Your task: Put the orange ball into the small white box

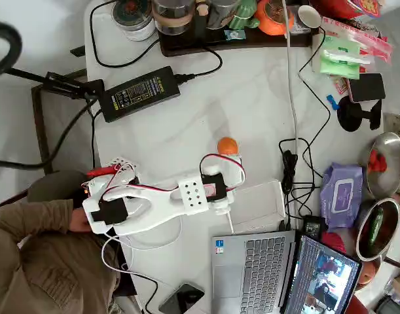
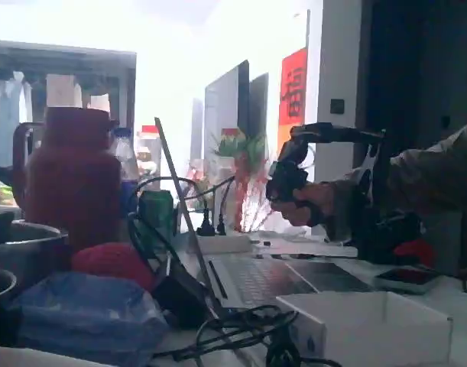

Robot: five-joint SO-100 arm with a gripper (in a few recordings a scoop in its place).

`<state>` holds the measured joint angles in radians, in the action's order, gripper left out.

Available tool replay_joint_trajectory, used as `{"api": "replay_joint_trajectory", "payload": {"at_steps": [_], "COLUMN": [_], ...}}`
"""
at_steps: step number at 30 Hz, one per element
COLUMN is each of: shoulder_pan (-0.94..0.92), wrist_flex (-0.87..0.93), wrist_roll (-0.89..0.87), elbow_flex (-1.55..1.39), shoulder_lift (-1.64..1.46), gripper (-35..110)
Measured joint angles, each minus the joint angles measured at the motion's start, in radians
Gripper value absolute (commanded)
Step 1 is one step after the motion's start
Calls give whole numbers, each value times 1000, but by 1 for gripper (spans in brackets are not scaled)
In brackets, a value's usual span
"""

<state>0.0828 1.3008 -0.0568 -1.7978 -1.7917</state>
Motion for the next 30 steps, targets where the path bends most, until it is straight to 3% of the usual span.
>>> {"api": "replay_joint_trajectory", "payload": {"at_steps": [17,25,30], "shoulder_pan": [20,23,23], "wrist_flex": [0,5,3], "wrist_roll": [0,84,84], "elbow_flex": [0,0,-2], "shoulder_lift": [117,117,123], "gripper": [5,32,34]}}
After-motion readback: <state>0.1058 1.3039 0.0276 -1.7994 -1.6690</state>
